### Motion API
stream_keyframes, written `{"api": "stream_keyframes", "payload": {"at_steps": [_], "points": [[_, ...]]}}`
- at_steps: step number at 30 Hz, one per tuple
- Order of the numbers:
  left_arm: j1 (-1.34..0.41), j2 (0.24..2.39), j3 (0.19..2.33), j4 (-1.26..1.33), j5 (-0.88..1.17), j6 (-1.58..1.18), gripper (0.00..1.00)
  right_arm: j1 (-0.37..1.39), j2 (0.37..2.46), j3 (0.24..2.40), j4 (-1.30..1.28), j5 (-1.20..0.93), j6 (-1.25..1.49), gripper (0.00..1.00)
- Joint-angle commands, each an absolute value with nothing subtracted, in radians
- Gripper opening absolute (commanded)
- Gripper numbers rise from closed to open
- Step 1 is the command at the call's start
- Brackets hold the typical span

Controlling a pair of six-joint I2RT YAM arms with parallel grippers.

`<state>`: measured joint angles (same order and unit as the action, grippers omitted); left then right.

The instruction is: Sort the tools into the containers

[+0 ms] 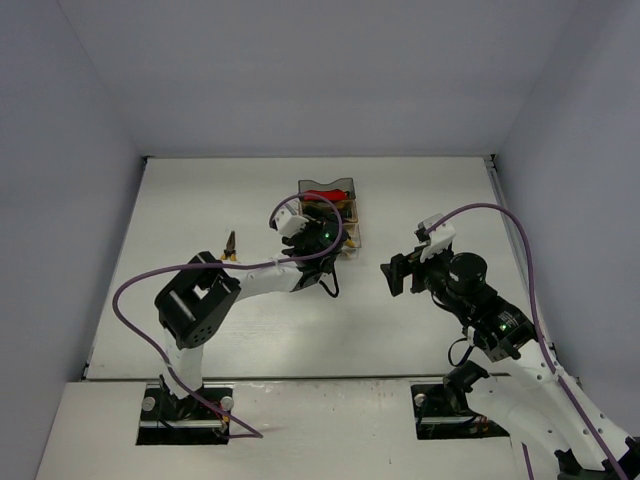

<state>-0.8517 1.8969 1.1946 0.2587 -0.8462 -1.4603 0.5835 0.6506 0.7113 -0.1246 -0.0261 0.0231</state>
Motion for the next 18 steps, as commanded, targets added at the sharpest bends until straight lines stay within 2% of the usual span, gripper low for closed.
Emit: {"api": "stream_keyframes", "payload": {"at_steps": [1, 5, 10, 14, 18], "points": [[-0.865, 1.79, 1.212, 0.319, -0.861, -1.381, 0.61, 0.586, 0.658, 0.719, -0.061, -0.01, 0.029, 0.83], [-0.861, 1.687, 1.21, 0.273, -0.84, -1.184, 0.61, 0.586, 0.659, 0.721, -0.063, -0.009, 0.027, 0.84], [-0.83, 1.568, 1.273, 0.018, -0.798, -0.93, 0.61, 0.586, 0.663, 0.723, -0.063, -0.018, 0.026, 0.84], [-0.747, 1.532, 1.358, -0.203, -0.599, -0.746, 0.61, 0.587, 0.663, 0.721, -0.063, -0.03, 0.026, 0.85], [-0.631, 1.565, 1.44, -0.299, -0.355, -0.575, 0.6, 0.588, 0.671, 0.722, -0.063, -0.042, 0.024, 0.84]]}}
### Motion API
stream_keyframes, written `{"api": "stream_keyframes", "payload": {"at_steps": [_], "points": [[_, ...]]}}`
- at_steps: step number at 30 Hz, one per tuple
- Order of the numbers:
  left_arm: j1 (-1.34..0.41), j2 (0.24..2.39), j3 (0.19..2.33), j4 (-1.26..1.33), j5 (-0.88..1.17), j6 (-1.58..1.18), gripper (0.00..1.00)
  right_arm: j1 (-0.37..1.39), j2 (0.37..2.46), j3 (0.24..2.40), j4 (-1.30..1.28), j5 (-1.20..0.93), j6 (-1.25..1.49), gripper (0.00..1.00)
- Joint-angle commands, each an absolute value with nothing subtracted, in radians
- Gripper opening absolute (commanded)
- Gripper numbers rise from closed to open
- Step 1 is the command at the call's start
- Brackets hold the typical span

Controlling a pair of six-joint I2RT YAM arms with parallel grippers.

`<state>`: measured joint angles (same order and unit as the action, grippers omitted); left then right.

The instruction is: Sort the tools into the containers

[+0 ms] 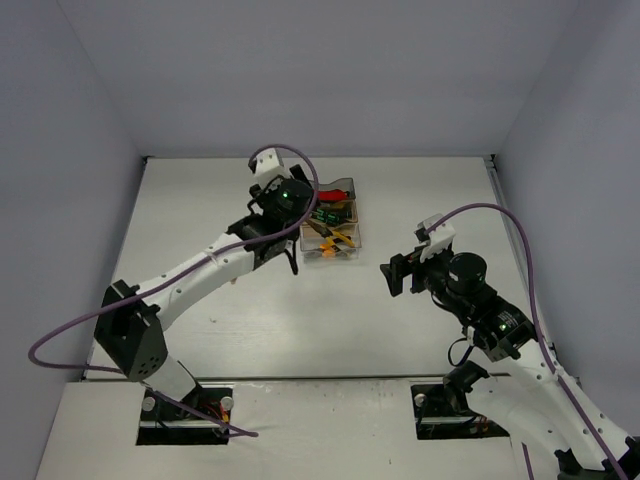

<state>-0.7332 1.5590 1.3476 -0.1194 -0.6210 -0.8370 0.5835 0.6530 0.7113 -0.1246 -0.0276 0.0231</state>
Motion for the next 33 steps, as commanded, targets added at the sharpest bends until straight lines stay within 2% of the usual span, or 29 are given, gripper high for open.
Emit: {"api": "stream_keyframes", "payload": {"at_steps": [1, 4, 7, 16, 26, 33], "points": [[-0.611, 1.586, 1.466, -0.323, -0.299, -0.526, 0.59, 0.588, 0.674, 0.722, -0.063, -0.047, 0.023, 0.84], [-0.576, 1.664, 1.583, -0.453, -0.186, -0.439, 0.5, 0.588, 0.695, 0.727, -0.063, -0.068, 0.018, 0.81], [-0.531, 1.644, 1.568, -0.489, -0.173, -0.424, 0.49, 0.588, 0.738, 0.748, -0.059, -0.133, 0.009, 0.78], [-0.27, 1.46, 1.389, -0.622, -0.017, -0.391, 0.5, 0.588, 1.134, 0.956, 0.05, -0.429, -0.153, 0.74], [-0.185, 1.382, 1.256, -0.649, 0.052, -0.282, 0.54, 0.578, 1.655, 1.306, 0.054, -0.677, -0.401, 0.76], [-0.163, 1.355, 1.237, -0.66, -0.028, -0.249, 0.55, 0.574, 1.864, 1.463, 0.05, -0.721, -0.456, 0.77]]}}
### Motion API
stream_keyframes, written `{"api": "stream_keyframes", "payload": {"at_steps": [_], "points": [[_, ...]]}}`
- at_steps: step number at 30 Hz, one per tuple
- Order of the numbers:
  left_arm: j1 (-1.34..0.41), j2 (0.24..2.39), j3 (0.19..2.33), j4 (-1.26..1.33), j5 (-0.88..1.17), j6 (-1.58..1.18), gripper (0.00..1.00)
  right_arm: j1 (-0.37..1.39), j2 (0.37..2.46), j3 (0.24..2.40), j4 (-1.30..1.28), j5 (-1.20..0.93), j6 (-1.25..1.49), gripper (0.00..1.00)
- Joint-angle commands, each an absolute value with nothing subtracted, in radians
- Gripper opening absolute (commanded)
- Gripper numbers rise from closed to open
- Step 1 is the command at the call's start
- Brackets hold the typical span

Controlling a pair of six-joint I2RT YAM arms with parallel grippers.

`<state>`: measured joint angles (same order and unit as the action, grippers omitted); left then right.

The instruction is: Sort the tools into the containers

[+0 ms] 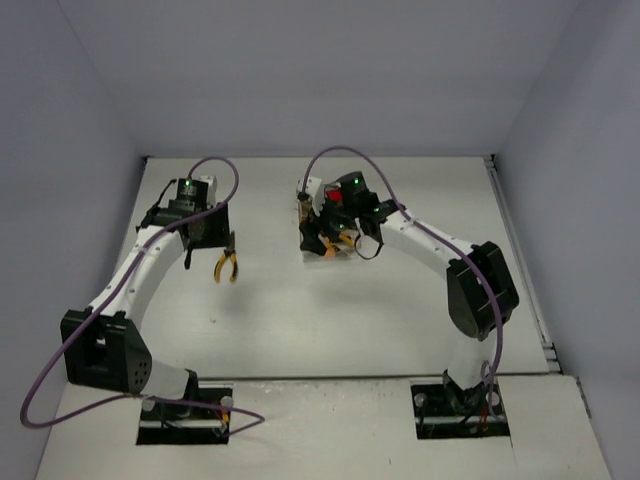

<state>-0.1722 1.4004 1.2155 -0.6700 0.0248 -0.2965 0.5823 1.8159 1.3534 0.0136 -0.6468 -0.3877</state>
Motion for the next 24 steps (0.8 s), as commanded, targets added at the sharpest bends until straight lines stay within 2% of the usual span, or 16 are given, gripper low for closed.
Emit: {"api": "stream_keyframes", "payload": {"at_steps": [1, 14, 24], "points": [[-0.163, 1.344, 1.235, -0.661, -0.054, -0.243, 0.56, 0.574, 1.891, 1.486, 0.051, -0.721, -0.461, 0.77], [-0.153, 1.335, 1.23, -0.66, -0.064, -0.247, 0.58, 0.561, 1.99, 1.591, 0.049, -0.611, -0.468, 0.79], [-0.148, 1.342, 1.231, -0.659, -0.054, -0.251, 0.58, 0.537, 2.057, 1.61, 0.049, -0.644, -0.407, 0.79]]}}
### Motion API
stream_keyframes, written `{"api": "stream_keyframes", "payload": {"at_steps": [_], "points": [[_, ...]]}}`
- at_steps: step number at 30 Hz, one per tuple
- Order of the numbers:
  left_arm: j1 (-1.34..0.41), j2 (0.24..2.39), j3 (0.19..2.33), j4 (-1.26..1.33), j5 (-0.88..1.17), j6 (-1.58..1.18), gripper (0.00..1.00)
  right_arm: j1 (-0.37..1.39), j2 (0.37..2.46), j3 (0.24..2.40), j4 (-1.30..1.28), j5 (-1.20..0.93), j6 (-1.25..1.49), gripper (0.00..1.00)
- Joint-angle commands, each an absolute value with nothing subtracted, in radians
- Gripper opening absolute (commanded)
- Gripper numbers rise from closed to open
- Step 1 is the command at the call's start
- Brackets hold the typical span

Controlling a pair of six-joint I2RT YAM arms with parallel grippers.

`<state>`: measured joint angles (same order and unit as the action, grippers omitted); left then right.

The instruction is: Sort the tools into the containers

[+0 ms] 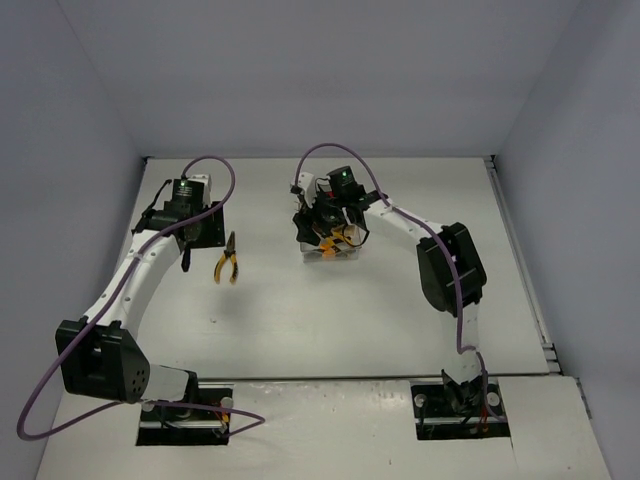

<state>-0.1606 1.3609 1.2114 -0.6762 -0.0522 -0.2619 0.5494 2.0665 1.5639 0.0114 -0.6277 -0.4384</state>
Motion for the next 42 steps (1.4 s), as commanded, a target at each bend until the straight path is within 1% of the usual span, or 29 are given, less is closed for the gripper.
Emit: {"api": "stream_keyframes", "payload": {"at_steps": [1, 16, 23, 33, 42], "points": [[-0.146, 1.343, 1.232, -0.659, -0.053, -0.252, 0.58, 0.536, 2.061, 1.608, 0.05, -0.653, -0.404, 0.8], [-0.133, 1.353, 1.232, -0.66, -0.038, -0.253, 0.58, 0.536, 2.075, 1.566, 0.044, -0.758, -0.381, 0.79], [-0.133, 1.356, 1.232, -0.66, -0.036, -0.252, 0.58, 0.539, 2.068, 1.547, 0.043, -0.771, -0.382, 0.78], [-0.132, 1.364, 1.233, -0.66, -0.023, -0.252, 0.58, 0.544, 2.025, 1.497, 0.041, -0.804, -0.397, 0.78], [-0.126, 1.381, 1.233, -0.66, -0.003, -0.249, 0.58, 0.548, 1.968, 1.473, 0.041, -0.783, -0.409, 0.78]]}}
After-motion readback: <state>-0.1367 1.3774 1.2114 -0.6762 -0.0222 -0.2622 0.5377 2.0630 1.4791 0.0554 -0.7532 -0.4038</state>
